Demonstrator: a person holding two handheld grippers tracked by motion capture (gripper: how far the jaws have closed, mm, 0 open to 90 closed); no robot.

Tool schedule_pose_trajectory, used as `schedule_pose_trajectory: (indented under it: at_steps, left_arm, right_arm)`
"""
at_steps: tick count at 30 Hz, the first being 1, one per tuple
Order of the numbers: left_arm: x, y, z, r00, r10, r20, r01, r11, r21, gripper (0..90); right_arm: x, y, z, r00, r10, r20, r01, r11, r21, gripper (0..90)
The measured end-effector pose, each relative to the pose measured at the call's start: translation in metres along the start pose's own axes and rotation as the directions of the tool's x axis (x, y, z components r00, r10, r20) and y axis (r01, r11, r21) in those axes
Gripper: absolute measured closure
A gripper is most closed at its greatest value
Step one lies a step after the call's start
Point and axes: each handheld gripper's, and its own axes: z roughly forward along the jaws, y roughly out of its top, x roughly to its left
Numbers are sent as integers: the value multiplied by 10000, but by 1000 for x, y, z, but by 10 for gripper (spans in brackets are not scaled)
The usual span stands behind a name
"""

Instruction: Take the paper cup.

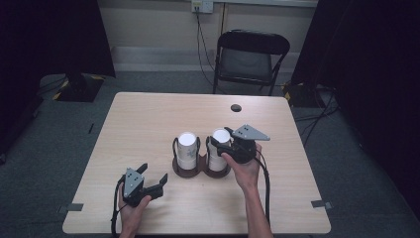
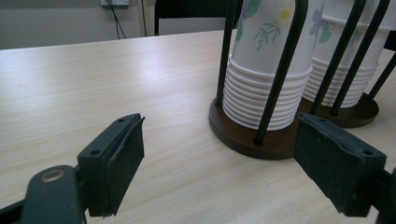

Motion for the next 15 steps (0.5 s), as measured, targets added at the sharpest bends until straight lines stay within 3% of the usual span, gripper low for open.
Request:
schedule_pose_trajectory:
  at_steps: [15]
  left_arm:
    - [1,0,0,10000,-97,-17,97,10000,18,182]
  right_arm:
    - [-3,8,-8,9998,206,-70,-207,9997,-163,370]
